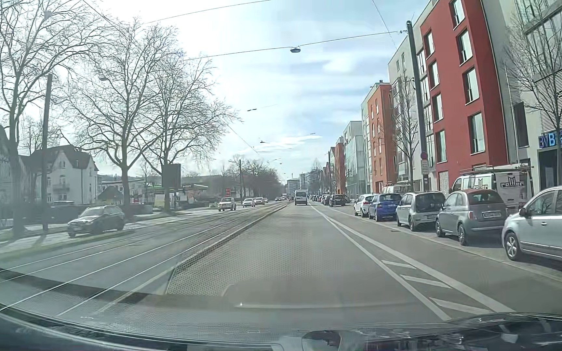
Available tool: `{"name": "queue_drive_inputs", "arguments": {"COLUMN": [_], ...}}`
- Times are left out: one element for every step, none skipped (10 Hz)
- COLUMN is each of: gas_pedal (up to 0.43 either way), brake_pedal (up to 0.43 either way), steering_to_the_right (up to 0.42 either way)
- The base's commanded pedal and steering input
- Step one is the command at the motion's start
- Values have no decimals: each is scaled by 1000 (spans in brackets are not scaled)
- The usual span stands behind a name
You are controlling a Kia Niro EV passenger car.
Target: Follow the waypoints while adhering to traffic rules and regulations
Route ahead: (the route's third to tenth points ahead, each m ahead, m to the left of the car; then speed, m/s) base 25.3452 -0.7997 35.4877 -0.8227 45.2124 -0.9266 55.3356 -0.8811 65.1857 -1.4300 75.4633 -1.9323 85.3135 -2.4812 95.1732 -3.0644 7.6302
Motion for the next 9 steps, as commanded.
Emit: {"name": "queue_drive_inputs", "arguments": {"gas_pedal": [79,79,79,79,79,79,79,79,79], "brake_pedal": [0,0,0,0,0,0,0,0,0], "steering_to_the_right": [14,13,13,13,13,13,13,13,12]}}
